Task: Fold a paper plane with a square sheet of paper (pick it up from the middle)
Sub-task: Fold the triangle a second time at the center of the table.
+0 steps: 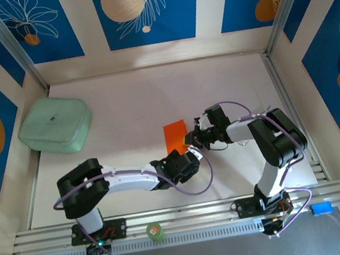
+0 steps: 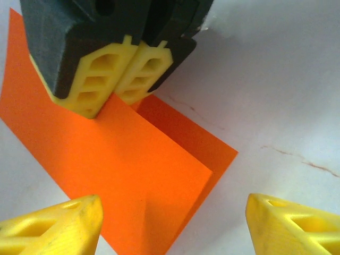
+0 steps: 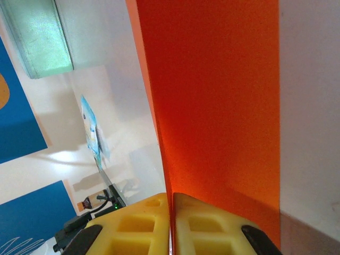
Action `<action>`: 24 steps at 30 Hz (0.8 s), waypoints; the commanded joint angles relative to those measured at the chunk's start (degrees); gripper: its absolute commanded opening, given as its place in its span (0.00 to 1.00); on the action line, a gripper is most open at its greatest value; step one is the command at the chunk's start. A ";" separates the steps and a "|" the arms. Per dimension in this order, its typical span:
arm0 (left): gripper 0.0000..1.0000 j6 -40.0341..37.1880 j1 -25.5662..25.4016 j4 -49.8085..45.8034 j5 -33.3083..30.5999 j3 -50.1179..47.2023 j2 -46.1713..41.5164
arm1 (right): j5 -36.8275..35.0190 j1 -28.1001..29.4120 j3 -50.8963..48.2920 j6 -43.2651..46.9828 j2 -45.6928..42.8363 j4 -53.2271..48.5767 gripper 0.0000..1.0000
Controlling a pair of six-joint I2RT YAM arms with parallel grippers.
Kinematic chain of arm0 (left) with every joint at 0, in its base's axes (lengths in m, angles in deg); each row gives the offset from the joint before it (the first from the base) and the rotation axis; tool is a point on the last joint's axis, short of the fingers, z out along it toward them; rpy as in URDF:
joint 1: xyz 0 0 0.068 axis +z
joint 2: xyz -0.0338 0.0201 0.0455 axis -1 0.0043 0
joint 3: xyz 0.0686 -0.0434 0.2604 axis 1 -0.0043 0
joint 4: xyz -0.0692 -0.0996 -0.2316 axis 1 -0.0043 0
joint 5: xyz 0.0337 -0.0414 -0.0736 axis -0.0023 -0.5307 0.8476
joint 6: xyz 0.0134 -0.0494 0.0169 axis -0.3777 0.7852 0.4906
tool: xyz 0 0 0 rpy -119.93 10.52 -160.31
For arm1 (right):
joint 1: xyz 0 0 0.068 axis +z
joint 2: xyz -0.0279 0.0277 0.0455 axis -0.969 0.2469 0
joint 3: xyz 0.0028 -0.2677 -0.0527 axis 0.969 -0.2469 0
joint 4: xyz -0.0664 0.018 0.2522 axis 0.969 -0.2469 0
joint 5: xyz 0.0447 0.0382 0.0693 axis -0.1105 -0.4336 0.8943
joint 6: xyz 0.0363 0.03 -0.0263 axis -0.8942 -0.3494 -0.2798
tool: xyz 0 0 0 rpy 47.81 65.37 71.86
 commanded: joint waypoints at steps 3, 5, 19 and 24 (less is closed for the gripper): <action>0.64 -1.98 -0.34 -1.00 -3.29 2.87 1.41 | 0.23 -0.03 0.80 -0.62 0.24 -1.62 0.09; 0.58 -2.00 -0.34 -1.05 -3.40 3.30 1.84 | 0.21 -0.09 0.80 -0.69 0.19 -1.59 0.10; 0.05 0.92 0.21 -2.00 -0.57 2.54 0.67 | -1.18 -0.23 -0.10 -0.69 -1.53 -2.05 0.12; 0.00 8.28 5.53 -0.76 12.79 0.82 -2.25 | -5.59 -1.39 -2.19 -0.14 -6.72 -5.08 0.18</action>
